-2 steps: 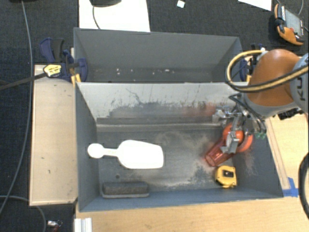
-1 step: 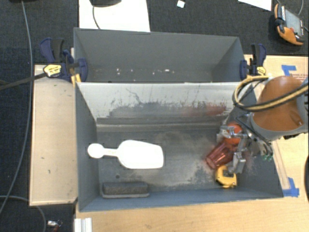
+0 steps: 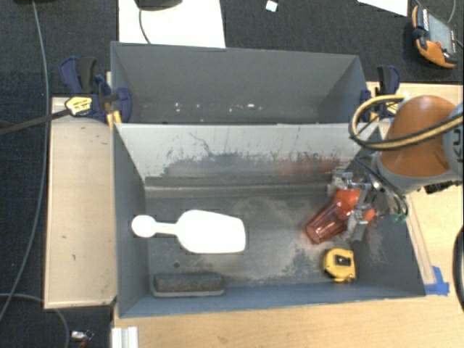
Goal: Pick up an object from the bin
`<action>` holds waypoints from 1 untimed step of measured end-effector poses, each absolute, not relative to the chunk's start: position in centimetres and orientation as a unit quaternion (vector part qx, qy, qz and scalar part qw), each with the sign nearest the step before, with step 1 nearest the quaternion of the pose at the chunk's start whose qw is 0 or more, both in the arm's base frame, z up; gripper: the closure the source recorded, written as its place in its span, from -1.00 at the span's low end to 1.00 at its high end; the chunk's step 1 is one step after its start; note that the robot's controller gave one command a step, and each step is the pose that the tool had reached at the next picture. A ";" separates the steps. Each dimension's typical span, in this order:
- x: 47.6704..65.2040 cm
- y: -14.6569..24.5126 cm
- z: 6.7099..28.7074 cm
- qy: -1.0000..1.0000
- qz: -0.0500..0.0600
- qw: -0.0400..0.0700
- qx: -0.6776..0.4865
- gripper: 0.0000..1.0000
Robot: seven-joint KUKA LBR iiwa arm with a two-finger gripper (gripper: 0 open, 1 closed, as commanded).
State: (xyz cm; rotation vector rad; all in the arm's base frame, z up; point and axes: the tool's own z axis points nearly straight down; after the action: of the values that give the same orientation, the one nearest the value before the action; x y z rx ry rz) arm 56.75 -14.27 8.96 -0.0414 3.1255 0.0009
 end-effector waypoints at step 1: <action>56.0 -14.3 8.5 1.000 -0.001 0.010 -0.011 -1.00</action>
Offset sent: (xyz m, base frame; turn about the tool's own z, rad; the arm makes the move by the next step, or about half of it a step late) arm -0.0047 0.0190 -0.0196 -0.0667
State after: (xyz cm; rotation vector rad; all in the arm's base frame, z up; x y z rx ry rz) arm 55.99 -14.31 8.47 -0.0332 3.1214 -0.0017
